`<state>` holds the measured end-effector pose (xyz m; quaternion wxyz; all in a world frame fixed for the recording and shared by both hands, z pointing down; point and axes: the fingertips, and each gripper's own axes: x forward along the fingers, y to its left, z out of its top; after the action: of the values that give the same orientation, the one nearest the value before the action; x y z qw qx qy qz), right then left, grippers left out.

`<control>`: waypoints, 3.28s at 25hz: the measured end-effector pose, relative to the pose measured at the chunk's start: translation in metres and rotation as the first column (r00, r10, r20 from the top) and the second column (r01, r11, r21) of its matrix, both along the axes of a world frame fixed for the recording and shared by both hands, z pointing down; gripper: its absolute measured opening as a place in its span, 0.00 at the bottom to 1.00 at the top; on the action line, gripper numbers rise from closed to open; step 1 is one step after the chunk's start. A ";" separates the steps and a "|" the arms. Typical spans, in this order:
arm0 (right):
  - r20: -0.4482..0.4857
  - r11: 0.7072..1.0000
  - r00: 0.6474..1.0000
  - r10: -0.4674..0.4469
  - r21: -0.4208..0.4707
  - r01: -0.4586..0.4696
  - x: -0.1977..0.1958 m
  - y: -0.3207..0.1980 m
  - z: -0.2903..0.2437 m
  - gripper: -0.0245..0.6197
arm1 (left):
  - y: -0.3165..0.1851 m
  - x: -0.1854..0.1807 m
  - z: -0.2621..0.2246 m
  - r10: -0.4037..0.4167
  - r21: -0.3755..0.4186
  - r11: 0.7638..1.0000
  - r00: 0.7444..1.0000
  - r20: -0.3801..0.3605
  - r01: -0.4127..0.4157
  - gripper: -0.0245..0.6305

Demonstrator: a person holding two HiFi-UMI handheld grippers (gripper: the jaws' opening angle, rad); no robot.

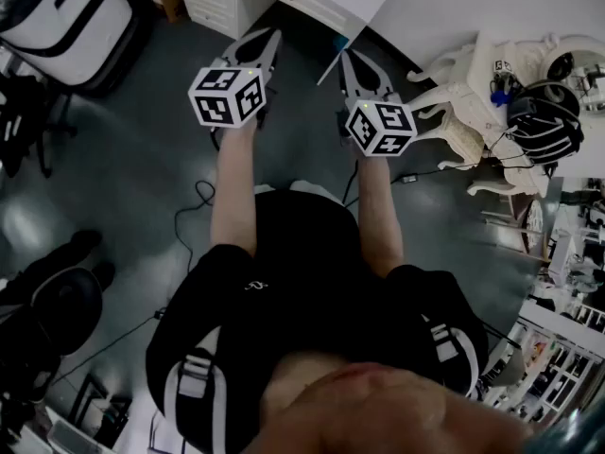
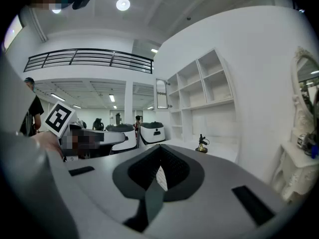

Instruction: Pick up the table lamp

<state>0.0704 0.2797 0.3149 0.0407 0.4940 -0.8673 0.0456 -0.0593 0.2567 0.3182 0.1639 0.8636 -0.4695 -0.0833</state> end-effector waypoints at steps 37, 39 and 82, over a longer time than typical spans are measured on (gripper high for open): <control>0.034 0.994 0.998 0.061 -0.095 -0.058 0.007 -0.060 0.045 0.07 | -0.071 -0.002 0.052 0.076 -0.080 0.994 0.997 -0.028 -0.078 0.05; 0.009 0.994 0.999 0.050 -0.094 -0.049 0.003 -0.075 0.050 0.07 | -0.085 -0.006 0.053 0.075 -0.053 0.996 0.997 -0.035 -0.077 0.05; 0.191 0.990 0.972 0.138 -0.011 -0.138 0.117 -0.337 0.061 0.07 | -0.346 0.117 0.049 0.185 -0.028 0.983 0.972 0.145 -0.183 0.05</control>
<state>0.1875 -0.0573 0.3758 -0.0464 0.5464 -0.8309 0.0946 0.0580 -0.0893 0.3669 0.1420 0.9060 -0.3988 -0.0003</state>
